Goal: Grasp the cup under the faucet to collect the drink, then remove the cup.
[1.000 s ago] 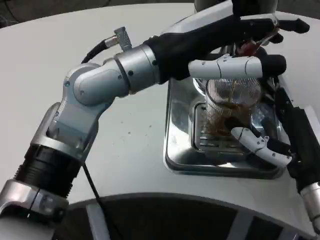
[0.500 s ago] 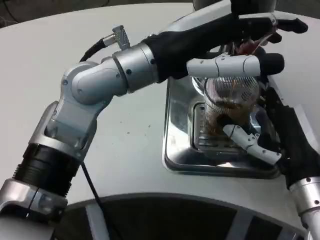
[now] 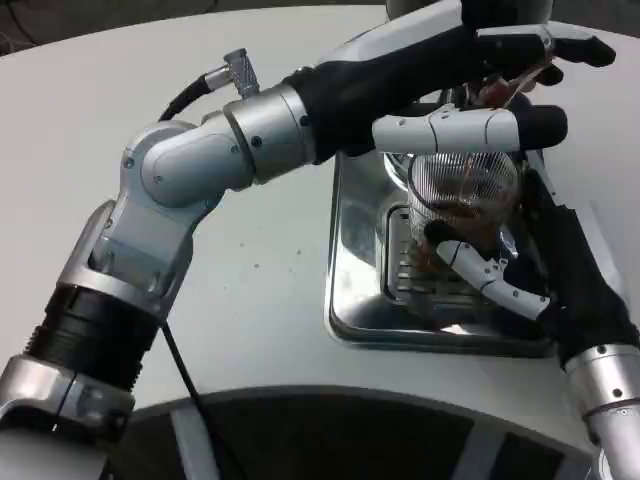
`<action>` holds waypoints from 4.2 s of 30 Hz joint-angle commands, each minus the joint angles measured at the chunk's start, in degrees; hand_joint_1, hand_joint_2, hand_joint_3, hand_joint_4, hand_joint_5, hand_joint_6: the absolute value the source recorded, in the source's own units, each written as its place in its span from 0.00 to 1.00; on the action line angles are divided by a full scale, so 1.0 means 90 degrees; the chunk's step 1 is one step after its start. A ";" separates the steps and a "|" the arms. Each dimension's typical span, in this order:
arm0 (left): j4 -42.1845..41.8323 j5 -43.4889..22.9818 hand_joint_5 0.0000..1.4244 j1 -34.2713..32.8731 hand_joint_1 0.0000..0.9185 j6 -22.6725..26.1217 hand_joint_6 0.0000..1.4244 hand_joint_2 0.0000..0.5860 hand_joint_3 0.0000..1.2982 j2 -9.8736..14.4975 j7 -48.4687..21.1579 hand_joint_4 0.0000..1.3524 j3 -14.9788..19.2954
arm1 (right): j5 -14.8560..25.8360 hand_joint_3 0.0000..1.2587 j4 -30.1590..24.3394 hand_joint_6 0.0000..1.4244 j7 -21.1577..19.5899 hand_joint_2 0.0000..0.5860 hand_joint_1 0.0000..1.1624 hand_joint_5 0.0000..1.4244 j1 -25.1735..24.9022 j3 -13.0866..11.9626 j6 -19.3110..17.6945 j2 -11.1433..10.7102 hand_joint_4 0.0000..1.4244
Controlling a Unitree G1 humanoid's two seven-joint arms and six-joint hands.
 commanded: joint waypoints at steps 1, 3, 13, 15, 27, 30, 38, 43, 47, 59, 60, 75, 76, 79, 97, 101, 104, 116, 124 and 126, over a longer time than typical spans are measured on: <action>0.0164 0.0084 0.12 0.0017 0.00 -0.0009 0.09 0.11 0.14 0.0079 -0.0175 0.07 -0.0058 | 0.0016 0.03 0.0142 0.01 -0.0047 0.39 0.55 0.15 -0.0043 0.0019 -0.0109 -0.0006 0.08; 0.0191 0.0090 0.12 0.0007 0.00 -0.0019 0.09 0.11 0.14 0.0074 -0.0176 0.07 -0.0064 | 0.0020 0.03 0.0183 0.01 -0.0044 0.39 0.55 0.15 -0.0068 0.0017 -0.0119 -0.0016 0.08; 0.0304 0.0107 0.12 -0.0046 0.00 -0.0070 0.09 0.11 0.14 0.0053 -0.0183 0.08 -0.0069 | 0.0047 0.03 0.0234 0.02 -0.0024 0.39 0.55 0.15 -0.0160 0.0009 -0.0121 -0.0028 0.08; 0.0318 0.0106 0.12 -0.0050 0.00 -0.0087 0.09 0.11 0.14 0.0051 -0.0192 0.08 -0.0075 | 0.0041 0.03 0.0238 0.02 -0.0035 0.39 0.55 0.15 -0.0161 0.0008 -0.0112 -0.0024 0.08; 0.0352 0.0147 0.12 -0.0066 0.00 -0.0081 0.09 0.11 0.15 0.0085 -0.0191 0.08 -0.0084 | 0.0033 0.03 0.0424 0.02 -0.0024 0.39 0.55 0.15 -0.0276 0.0067 -0.0053 0.0011 0.08; 0.0350 0.0159 0.12 -0.0050 0.00 -0.0074 0.09 0.11 0.15 0.0087 -0.0193 0.08 -0.0093 | 0.0025 0.03 0.0464 0.02 -0.0051 0.39 0.55 0.15 -0.0287 0.0084 -0.0031 0.0033 0.08; 0.0389 0.0185 0.12 -0.0056 0.00 -0.0072 0.09 0.13 0.15 0.0086 -0.0183 0.08 -0.0102 | -0.0064 0.09 0.0581 0.05 -0.0325 0.39 0.55 0.20 -0.0284 0.0129 -0.0037 0.0170 0.14; 0.0406 0.0208 0.12 -0.0037 0.00 -0.0062 0.09 0.13 0.15 0.0107 -0.0178 0.08 -0.0107 | -0.0091 0.12 0.0646 0.07 -0.0511 0.40 0.55 0.23 -0.0312 0.0182 -0.0064 0.0276 0.17; 0.0402 0.0220 0.12 -0.0005 0.00 -0.0058 0.09 0.13 0.15 0.0129 -0.0175 0.08 -0.0104 | -0.0090 0.13 0.0713 0.08 -0.0567 0.40 0.55 0.24 -0.0354 0.0220 -0.0098 0.0331 0.18; 0.0380 0.0226 0.12 0.0040 0.00 -0.0067 0.10 0.13 0.15 0.0181 -0.0174 0.09 -0.0108 | -0.0116 0.22 0.0893 0.14 -0.0865 0.41 0.56 0.28 -0.0332 0.0314 -0.0379 0.0515 0.24; 0.0367 0.0224 0.12 0.0052 0.00 -0.0064 0.10 0.13 0.15 0.0186 -0.0172 0.09 -0.0105 | -0.0111 0.24 0.0899 0.15 -0.0883 0.41 0.56 0.29 -0.0322 0.0310 -0.0399 0.0527 0.25; 0.0055 0.0103 0.13 0.0194 0.00 -0.0049 0.10 0.13 0.15 0.0201 -0.0098 0.09 -0.0010 | -0.0133 0.30 0.0826 0.20 -0.1186 0.42 0.56 0.34 -0.0086 0.0274 -0.0667 0.0666 0.31; 0.0017 0.0083 0.13 0.0206 0.00 -0.0053 0.11 0.13 0.14 0.0198 -0.0079 0.09 0.0014 | -0.0137 0.30 0.0804 0.20 -0.1205 0.42 0.55 0.34 -0.0063 0.0268 -0.0684 0.0667 0.31; -0.0102 0.0001 0.14 0.0247 0.00 -0.0072 0.11 0.12 0.14 0.0181 -0.0028 0.10 0.0112 | -0.0134 0.31 0.0746 0.22 -0.1236 0.43 0.55 0.35 -0.0005 0.0247 -0.0717 0.0671 0.32; -0.0949 -0.0582 0.20 0.0389 0.00 -0.0233 0.16 0.12 0.17 0.0027 0.0414 0.15 0.0836 | -0.0165 0.34 0.0304 0.23 -0.1226 0.45 0.56 0.37 0.0258 0.0205 -0.0642 0.0673 0.33; -0.1229 -0.0728 0.22 0.0480 0.00 -0.0170 0.17 0.12 0.18 0.0068 0.0379 0.17 0.0914 | -0.0164 0.35 0.0274 0.23 -0.1226 0.45 0.56 0.38 0.0269 0.0204 -0.0640 0.0681 0.33; -0.1529 -0.0888 0.23 0.0605 0.00 -0.0090 0.19 0.12 0.19 0.0109 0.0378 0.18 0.1009 | -0.0158 0.35 0.0268 0.24 -0.1236 0.45 0.56 0.38 0.0272 0.0206 -0.0658 0.0700 0.34; -0.2848 -0.1297 0.27 0.1533 0.00 0.0530 0.23 0.14 0.23 0.0450 0.0430 0.24 0.1443 | -0.0149 0.37 0.0254 0.26 -0.1258 0.45 0.56 0.40 0.0278 0.0150 -0.0702 0.0730 0.36; -0.3558 -0.1437 0.28 0.2643 0.00 0.0992 0.25 0.14 0.24 0.0779 0.0460 0.25 0.1808 | -0.0139 0.40 0.0180 0.30 -0.1274 0.45 0.56 0.43 0.0344 0.0104 -0.0741 0.0728 0.40; -0.3690 -0.1452 0.28 0.2926 0.00 0.1081 0.25 0.14 0.24 0.0843 0.0501 0.25 0.1901 | -0.0130 0.41 0.0158 0.31 -0.1278 0.45 0.56 0.44 0.0357 0.0097 -0.0745 0.0733 0.40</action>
